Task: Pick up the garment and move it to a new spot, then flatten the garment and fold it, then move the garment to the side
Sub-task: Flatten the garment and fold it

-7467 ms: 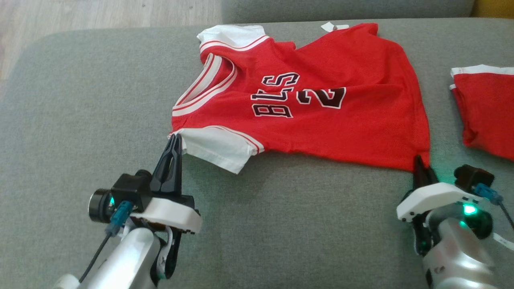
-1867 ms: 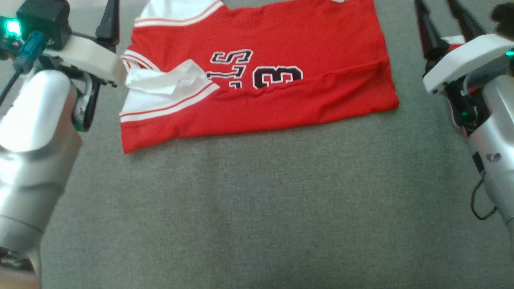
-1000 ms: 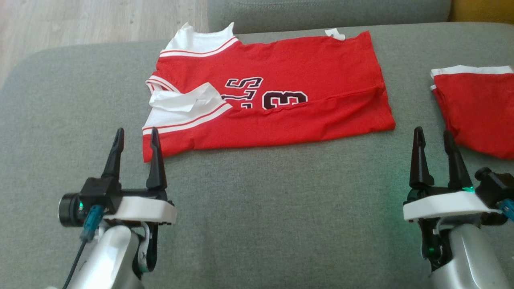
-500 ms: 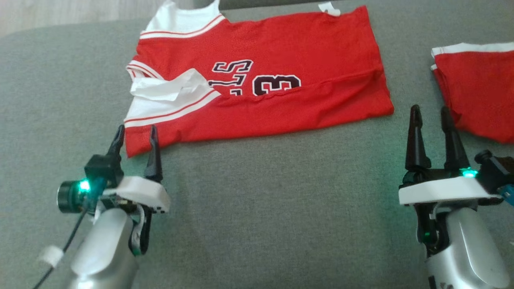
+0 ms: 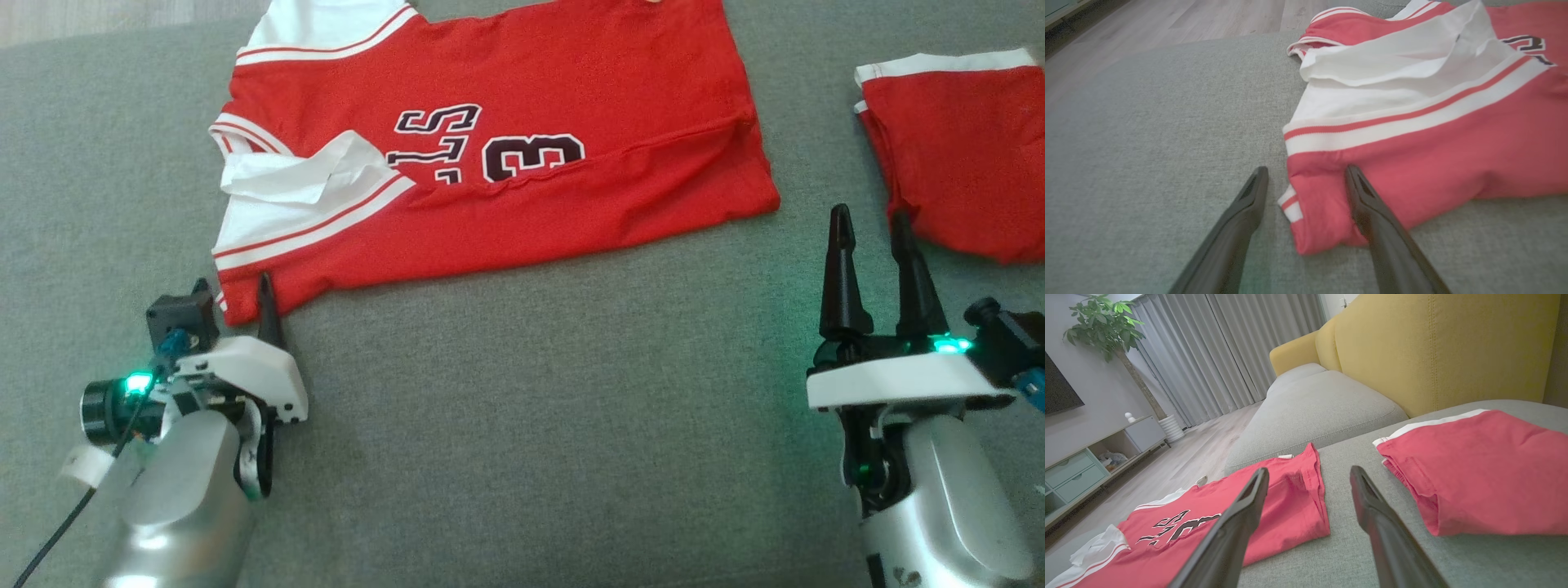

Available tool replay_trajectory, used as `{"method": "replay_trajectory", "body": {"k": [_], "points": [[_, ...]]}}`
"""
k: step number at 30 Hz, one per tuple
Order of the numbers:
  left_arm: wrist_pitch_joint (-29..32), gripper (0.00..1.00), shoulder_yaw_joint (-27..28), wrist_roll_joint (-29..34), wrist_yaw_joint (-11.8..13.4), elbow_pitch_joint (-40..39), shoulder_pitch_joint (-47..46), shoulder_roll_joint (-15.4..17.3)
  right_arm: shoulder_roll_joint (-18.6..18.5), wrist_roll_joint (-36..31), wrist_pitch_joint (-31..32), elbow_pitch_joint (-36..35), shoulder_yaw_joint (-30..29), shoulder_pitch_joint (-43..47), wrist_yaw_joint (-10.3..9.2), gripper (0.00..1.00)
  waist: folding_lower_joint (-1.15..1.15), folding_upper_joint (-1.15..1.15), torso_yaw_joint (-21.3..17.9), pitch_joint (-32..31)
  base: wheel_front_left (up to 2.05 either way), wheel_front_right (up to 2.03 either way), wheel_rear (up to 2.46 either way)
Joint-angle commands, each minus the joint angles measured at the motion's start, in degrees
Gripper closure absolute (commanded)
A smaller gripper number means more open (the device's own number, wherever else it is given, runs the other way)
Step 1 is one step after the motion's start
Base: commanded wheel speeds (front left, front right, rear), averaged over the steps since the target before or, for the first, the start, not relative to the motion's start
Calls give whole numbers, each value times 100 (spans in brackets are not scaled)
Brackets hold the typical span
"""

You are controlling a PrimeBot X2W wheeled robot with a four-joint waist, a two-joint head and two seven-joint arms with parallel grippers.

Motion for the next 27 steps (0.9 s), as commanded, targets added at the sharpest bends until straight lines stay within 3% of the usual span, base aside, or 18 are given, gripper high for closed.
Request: {"method": "replay_trajectory", "body": {"k": [1,7,8,9,17,27], "points": [[55,0,199,-29,15,22,-116,180,9,20,-52,-194,139,-185,-5,0,0,0,-15,10,0,0,0],[325,3,148,-113,-76,344,-206,160,9,25,-52,-226,158,-210,-5,0,0,0,-33,28,0,0,0],[334,62,116,-108,-129,367,-225,163,9,22,-52,-225,157,-210,-5,0,0,0,-30,25,0,0,0],[274,100,104,-116,-199,356,-245,166,9,29,-52,-216,151,-206,-5,0,0,0,-25,19,0,0,0],[-589,100,91,-39,-278,16,-446,187,9,-65,-52,302,124,-308,-5,0,0,0,101,-105,0,0,0],[-1066,100,-206,392,-382,-1084,-596,216,9,-545,672,1909,-271,-1307,-5,0,0,0,381,-104,0,0,0]]}}
